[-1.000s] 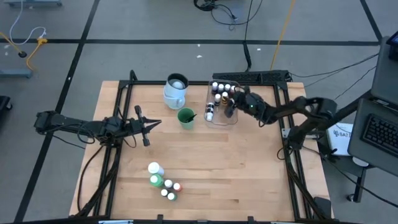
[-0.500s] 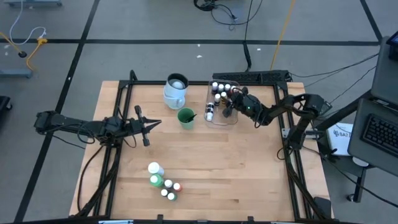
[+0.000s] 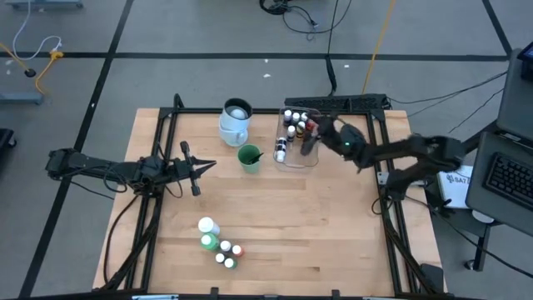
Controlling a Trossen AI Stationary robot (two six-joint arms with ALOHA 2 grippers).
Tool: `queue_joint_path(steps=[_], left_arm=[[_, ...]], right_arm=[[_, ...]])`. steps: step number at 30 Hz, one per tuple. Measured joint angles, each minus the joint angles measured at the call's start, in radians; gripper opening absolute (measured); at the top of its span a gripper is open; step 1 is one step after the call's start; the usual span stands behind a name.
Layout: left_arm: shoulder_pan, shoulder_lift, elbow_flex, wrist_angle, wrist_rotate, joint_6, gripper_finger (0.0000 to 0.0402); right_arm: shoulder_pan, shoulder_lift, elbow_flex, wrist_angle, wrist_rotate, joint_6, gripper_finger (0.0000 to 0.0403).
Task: Pick & Place Paint Supplies
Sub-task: Put the orange paint bottle into the transparent bin
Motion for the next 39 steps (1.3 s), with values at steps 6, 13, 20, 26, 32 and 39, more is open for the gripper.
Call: queue_joint_path(steps=[6,13,20,26,32,39], left_arm=[[0.0,0.0,0.0,0.0,0.0,0.0,0.0026],[0.0,0.0,0.0,0.0,0.0,-0.012,0.0026],[0.0,0.0,0.0,0.021,0.0,-0.014,0.0026],[0.0,0.0,0.0,0.036,0.0,-0.015,0.0026],[0.0,0.0,0.0,0.037,0.0,-0.045,0.0026],[0.0,0.0,0.0,0.037,0.0,-0.036,0.0026]], right_arm=[[0.155,-0.378,0.0,-0.175,-0.161,-0.1,0.0182],[0.257,-0.782,0.001,-0.571,-0.135,-0.095,0.007],[0.38,-0.863,-0.036,-0.714,-0.192,-0.046,0.0013],[0.478,-0.707,-0.214,-0.321,-0.421,0.026,0.0003],[0.576,-0.451,-0.337,0.073,-0.302,0.021,0.0004],[0.664,-0.129,-0.257,0.249,-0.287,-0.044,0.0001]])
